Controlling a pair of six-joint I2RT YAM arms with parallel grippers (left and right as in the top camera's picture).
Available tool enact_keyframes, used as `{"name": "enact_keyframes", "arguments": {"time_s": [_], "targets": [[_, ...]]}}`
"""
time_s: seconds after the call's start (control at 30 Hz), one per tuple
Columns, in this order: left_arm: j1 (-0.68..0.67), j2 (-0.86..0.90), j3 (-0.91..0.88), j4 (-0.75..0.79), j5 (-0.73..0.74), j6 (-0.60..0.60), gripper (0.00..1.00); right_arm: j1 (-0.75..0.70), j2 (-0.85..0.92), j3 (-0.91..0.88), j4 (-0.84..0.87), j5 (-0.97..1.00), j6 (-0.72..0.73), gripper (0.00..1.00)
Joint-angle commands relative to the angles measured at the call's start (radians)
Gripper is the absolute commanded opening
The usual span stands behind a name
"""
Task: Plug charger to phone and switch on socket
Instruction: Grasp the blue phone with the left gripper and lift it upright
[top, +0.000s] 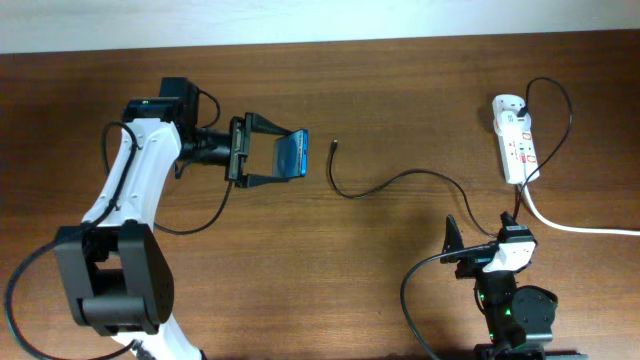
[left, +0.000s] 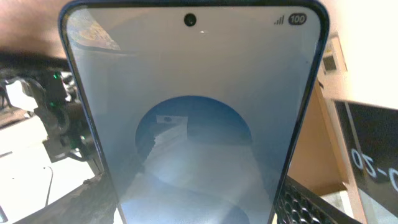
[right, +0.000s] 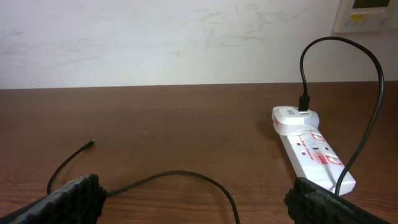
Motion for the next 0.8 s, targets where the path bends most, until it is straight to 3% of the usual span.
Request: {"name": "enact_keyframes", "arguments": {"time_s": [0.0, 0.77], "targets": [[0.009, 0.005, -0.002, 0.001, 0.101, -0.011, 0.00, 0.009, -0.005, -0.005, -0.005, 0.005, 0.006, 0.98], [0.009, 0.005, -0.002, 0.001, 0.093, 0.009, 0.00, 0.009, -0.005, -0.005, -0.005, 0.005, 0.006, 0.98]]}}
